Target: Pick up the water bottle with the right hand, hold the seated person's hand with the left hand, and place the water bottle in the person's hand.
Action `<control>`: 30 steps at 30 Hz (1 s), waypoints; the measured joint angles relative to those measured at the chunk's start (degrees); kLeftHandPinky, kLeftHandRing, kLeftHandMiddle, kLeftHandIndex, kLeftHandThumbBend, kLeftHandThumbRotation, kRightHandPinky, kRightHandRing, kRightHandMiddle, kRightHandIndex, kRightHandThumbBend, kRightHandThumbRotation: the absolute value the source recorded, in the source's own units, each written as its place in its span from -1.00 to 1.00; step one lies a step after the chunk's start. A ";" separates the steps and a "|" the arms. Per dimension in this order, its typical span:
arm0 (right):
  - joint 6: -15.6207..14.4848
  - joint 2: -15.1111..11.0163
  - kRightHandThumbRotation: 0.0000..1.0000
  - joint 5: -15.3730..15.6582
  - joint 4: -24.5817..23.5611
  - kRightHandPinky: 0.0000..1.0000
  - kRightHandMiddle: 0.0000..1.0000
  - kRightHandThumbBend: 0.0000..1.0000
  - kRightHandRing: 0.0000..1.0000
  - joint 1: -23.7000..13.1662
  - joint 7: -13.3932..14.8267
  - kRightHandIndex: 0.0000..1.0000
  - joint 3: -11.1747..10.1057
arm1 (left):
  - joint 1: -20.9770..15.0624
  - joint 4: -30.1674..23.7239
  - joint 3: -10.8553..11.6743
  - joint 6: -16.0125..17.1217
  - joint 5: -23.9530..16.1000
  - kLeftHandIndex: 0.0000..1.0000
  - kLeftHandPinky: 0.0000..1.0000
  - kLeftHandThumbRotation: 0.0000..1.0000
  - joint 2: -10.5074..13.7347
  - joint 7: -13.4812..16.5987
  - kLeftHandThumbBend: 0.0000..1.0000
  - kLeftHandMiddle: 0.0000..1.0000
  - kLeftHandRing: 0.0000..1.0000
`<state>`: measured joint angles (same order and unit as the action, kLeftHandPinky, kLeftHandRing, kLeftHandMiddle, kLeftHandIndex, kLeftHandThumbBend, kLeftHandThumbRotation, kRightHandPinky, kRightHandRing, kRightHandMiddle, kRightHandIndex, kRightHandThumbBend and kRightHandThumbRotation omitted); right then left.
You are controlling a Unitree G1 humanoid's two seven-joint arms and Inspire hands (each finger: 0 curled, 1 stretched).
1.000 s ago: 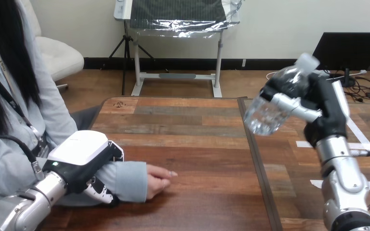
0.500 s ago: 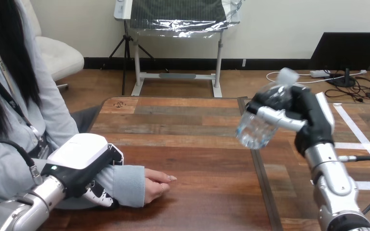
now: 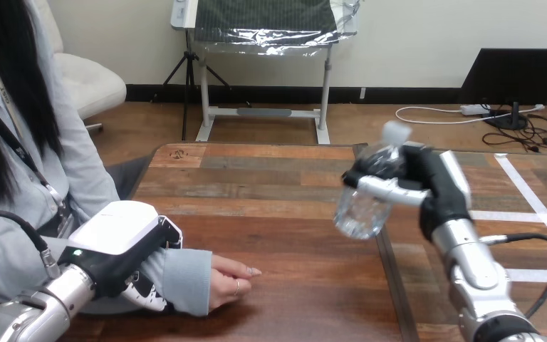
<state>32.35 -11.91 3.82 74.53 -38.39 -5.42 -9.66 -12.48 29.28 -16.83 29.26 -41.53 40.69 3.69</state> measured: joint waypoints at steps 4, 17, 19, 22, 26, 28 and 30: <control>-1.49 0.61 -1.00 1.42 0.82 -0.44 -0.24 0.50 -0.38 -0.53 1.13 -0.25 0.80 | 0.43 -1.07 0.15 -0.21 0.57 -0.39 -0.52 -1.00 0.14 -0.75 0.72 -0.39 -0.50; -4.54 2.84 -1.00 5.48 2.59 -0.44 -0.30 0.54 -0.43 -1.93 3.17 -0.25 3.61 | 1.74 -5.21 1.41 -0.88 1.59 -0.39 -0.53 -1.00 0.24 -3.68 0.74 -0.40 -0.52; -4.71 3.18 -1.00 5.91 2.64 -0.46 -0.32 0.56 -0.45 -2.02 3.34 -0.25 4.07 | 1.79 -5.69 1.61 -0.88 1.73 -0.39 -0.53 -1.00 0.24 -4.06 0.74 -0.40 -0.51; -4.92 3.66 -1.00 6.66 2.74 -0.50 -0.35 0.58 -0.48 -2.20 3.47 -0.26 4.68 | 1.80 -6.55 1.93 -0.88 1.97 -0.39 -0.53 -1.00 0.24 -4.74 0.73 -0.40 -0.51; -5.42 4.36 -1.00 7.92 2.84 -0.52 -0.36 0.58 -0.50 -2.54 4.08 -0.26 5.47 | 1.80 -7.73 2.34 -0.94 2.72 -0.38 -0.53 -1.00 0.24 -5.59 0.72 -0.39 -0.50; -5.65 4.75 -1.00 8.44 2.87 -0.53 -0.36 0.58 -0.50 -2.68 4.41 -0.25 5.80 | 1.79 -8.40 2.51 -1.04 2.90 -0.37 -0.52 -1.00 0.24 -5.90 0.71 -0.38 -0.49; -5.80 5.07 -1.00 8.83 2.88 -0.53 -0.36 0.58 -0.50 -2.79 4.76 -0.25 6.24 | 1.79 -9.12 2.69 -1.16 2.95 -0.37 -0.51 -1.00 0.24 -6.27 0.69 -0.37 -0.48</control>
<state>26.55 -6.84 12.64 77.41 -41.17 -0.66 -3.42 -10.69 20.15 -14.14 28.10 -38.58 40.94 -2.58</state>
